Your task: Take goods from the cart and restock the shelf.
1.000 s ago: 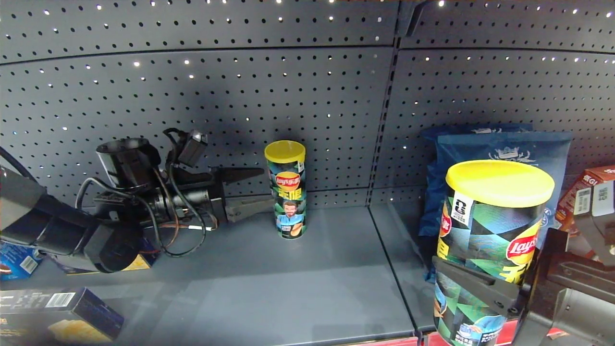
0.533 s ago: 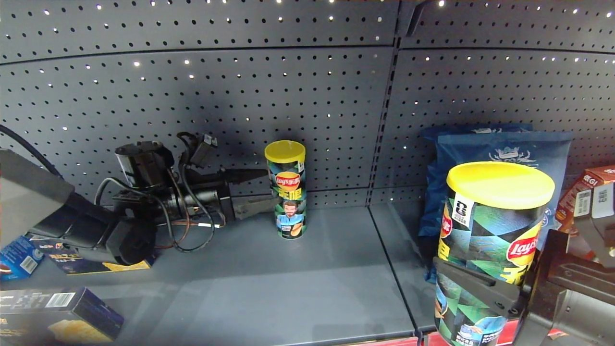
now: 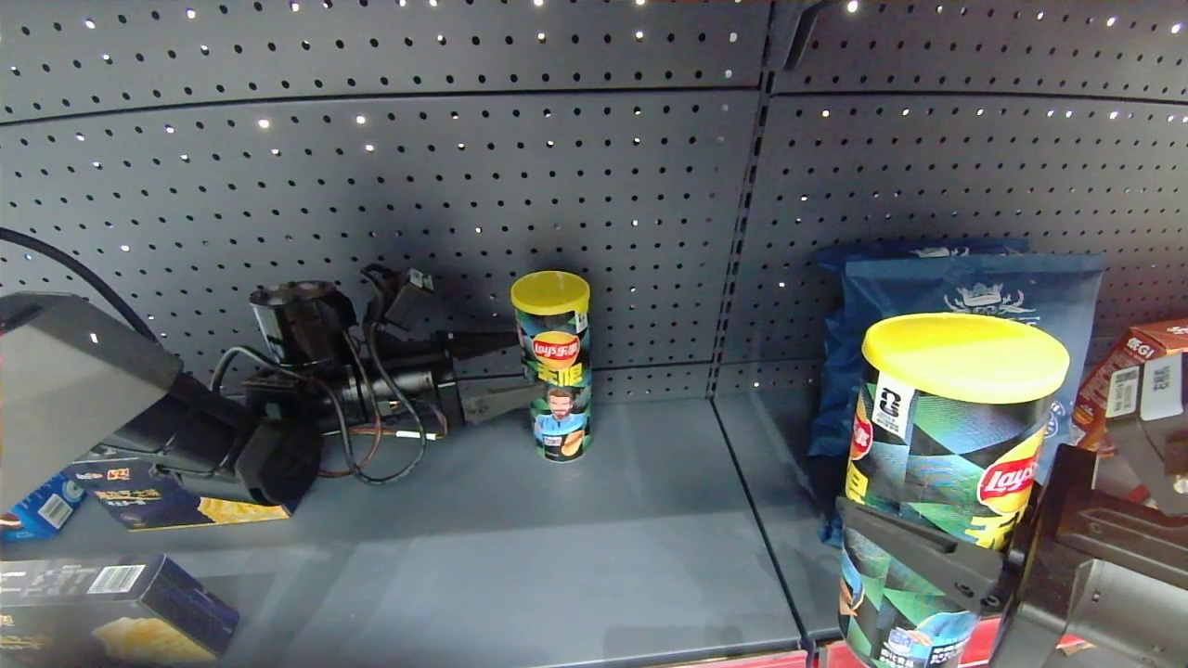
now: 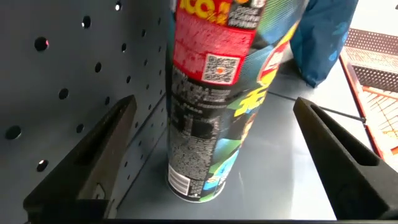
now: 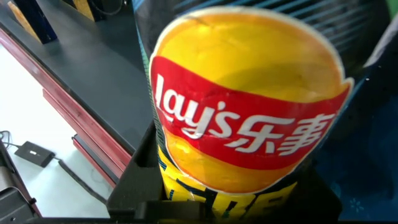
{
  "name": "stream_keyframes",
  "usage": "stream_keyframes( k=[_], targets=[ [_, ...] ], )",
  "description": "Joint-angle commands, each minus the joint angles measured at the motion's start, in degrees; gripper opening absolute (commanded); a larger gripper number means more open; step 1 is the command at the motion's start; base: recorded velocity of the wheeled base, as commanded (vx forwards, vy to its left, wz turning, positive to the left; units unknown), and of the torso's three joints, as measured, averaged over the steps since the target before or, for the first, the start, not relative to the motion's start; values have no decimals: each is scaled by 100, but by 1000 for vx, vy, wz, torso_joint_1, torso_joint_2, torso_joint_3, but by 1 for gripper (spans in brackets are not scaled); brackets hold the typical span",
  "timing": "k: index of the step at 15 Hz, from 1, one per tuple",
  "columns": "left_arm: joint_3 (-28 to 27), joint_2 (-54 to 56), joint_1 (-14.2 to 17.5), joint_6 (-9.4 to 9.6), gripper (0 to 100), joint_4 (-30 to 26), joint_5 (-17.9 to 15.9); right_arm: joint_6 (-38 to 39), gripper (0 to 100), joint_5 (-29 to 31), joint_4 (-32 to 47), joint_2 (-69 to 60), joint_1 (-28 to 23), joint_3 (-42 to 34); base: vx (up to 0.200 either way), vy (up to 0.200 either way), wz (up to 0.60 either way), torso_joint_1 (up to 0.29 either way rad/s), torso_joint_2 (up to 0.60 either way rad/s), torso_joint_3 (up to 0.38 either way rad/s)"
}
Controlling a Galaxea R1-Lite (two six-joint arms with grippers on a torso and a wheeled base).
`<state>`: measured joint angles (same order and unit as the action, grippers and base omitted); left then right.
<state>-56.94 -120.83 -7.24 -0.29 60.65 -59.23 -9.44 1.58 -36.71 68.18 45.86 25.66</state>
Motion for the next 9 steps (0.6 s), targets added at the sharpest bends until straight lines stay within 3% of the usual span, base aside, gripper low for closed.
stream_keyframes(
  k=[1,9],
  targets=[
    [-98,-116,-14,-6,100,0,-9,3,0,0,-3,2,2,0,0,0,0,0,0,0],
    [-344,-292,-128,-6,100,-71,26,3,0,0,-3,-15,2,-88,0,0,0,0,0,0]
  ],
)
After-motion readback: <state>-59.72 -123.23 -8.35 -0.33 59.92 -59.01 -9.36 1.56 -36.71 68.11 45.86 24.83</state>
